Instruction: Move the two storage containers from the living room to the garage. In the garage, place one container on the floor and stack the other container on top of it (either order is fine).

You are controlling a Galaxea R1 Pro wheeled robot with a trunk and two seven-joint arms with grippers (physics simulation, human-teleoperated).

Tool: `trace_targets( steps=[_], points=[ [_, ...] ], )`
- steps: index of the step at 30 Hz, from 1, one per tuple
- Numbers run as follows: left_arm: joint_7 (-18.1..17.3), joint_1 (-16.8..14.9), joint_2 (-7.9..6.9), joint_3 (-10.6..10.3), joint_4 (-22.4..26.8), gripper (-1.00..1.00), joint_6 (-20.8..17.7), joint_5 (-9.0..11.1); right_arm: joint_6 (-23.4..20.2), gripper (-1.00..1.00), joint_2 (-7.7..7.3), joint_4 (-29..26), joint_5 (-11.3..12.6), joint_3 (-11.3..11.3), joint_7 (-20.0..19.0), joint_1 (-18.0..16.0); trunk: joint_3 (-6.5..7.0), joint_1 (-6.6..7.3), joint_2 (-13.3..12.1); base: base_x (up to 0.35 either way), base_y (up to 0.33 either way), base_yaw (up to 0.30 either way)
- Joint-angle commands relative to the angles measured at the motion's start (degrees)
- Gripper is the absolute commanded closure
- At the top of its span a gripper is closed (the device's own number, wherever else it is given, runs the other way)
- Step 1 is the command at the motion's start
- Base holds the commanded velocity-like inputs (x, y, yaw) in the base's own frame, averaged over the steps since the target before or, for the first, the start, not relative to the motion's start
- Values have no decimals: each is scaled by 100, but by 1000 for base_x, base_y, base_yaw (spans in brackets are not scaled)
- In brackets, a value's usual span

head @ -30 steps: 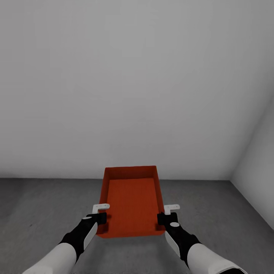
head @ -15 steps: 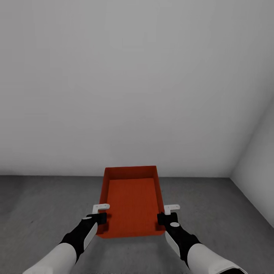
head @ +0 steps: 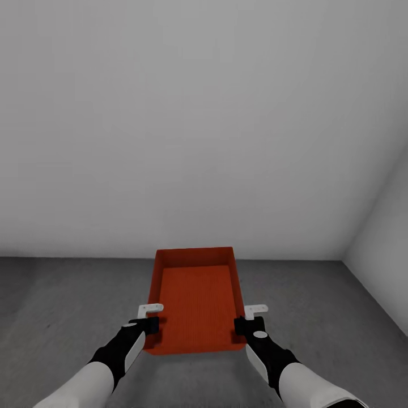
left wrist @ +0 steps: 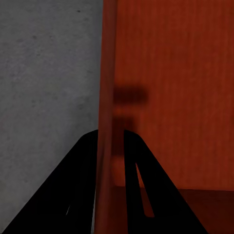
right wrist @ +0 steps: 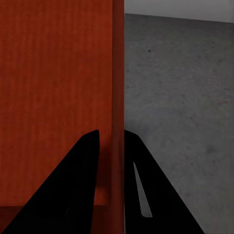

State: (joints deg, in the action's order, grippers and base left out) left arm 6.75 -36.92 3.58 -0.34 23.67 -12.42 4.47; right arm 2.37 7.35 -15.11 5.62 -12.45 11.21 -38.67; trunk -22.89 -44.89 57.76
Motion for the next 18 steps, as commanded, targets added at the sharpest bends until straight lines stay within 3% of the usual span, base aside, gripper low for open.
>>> trace_targets(
  steps=[1,18],
  points=[
    [64,1,-129,-1,31,100,-42,-95,30,100,-6,17,70,138,75,-9,-16,0,5,0,0,0],
    [64,1,-130,-1,33,100,-42,-95,35,100,-6,17,70,138,75,-9,-173,0,5,0,0,0]
  ],
)
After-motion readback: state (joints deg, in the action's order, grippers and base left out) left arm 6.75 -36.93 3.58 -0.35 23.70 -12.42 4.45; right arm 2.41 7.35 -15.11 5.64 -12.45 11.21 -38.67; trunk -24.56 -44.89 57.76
